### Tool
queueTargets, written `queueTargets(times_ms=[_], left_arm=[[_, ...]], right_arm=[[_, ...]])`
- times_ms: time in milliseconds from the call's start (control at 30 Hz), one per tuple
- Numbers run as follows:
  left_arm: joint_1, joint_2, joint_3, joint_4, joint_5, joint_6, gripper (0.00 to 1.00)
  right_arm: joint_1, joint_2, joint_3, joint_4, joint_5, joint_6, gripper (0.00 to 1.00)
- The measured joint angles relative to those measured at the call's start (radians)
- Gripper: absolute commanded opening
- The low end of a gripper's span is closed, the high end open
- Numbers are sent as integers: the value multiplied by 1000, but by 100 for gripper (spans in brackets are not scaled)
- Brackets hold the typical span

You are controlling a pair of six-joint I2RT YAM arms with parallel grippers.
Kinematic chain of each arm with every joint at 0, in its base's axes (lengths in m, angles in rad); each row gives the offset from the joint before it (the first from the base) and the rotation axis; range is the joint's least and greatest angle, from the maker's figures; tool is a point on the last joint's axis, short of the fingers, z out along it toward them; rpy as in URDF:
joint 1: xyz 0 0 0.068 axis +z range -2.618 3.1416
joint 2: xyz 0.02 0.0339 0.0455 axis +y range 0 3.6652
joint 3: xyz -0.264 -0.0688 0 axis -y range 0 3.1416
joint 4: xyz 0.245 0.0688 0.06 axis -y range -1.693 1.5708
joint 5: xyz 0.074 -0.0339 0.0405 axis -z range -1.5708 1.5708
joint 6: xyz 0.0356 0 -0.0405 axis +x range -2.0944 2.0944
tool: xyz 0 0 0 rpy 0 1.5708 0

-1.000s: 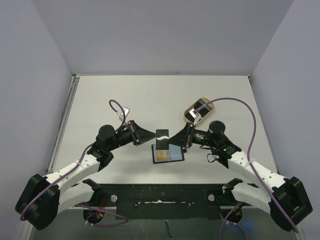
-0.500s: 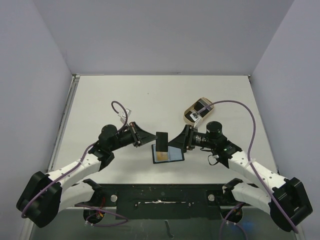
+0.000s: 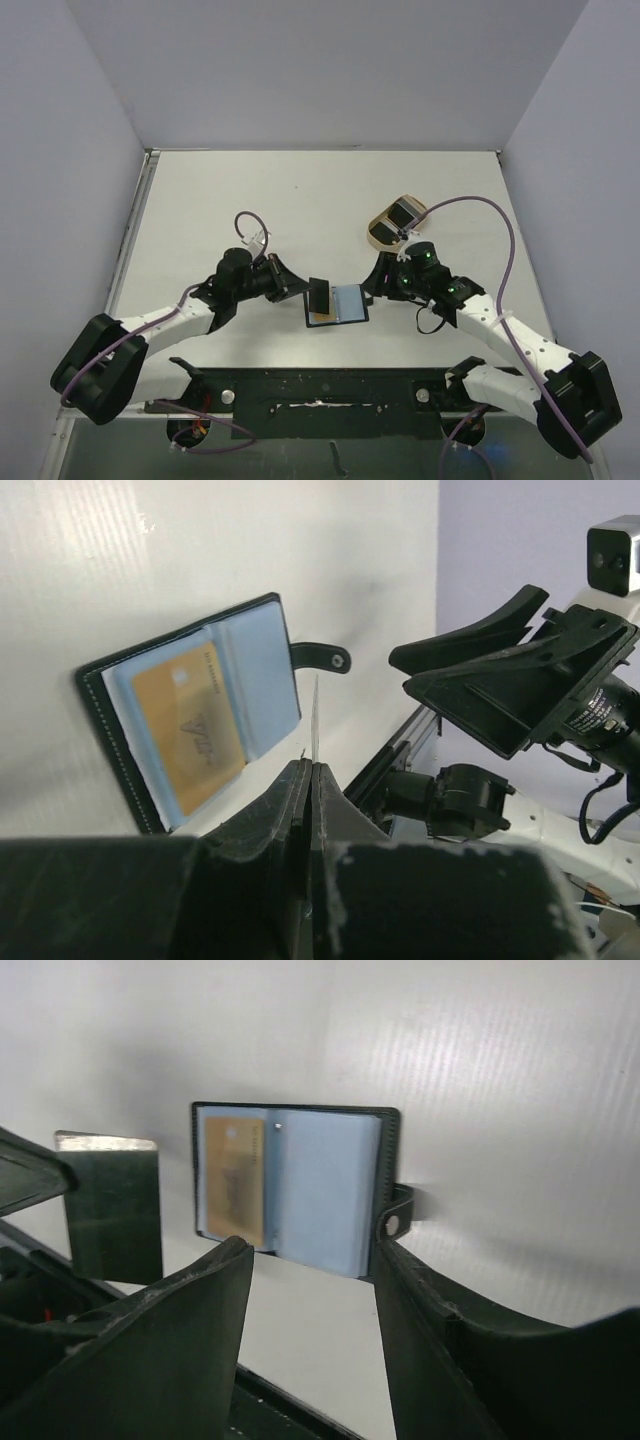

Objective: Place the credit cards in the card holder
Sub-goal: Insert the credit card into the card holder.

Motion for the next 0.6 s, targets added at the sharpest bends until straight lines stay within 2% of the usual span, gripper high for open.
queueTargets(times_ms=[367, 467, 600], left_arm=[[-6, 134, 4, -1, 3, 13, 0], [-8, 153, 5, 3, 5, 14, 0], [-10, 163, 5, 3, 8, 14, 0]], right_arm=[[15, 197, -2, -24, 129, -79, 52], [18, 222, -5, -4, 135, -96, 48], [20, 253, -7, 37, 128, -109, 38]])
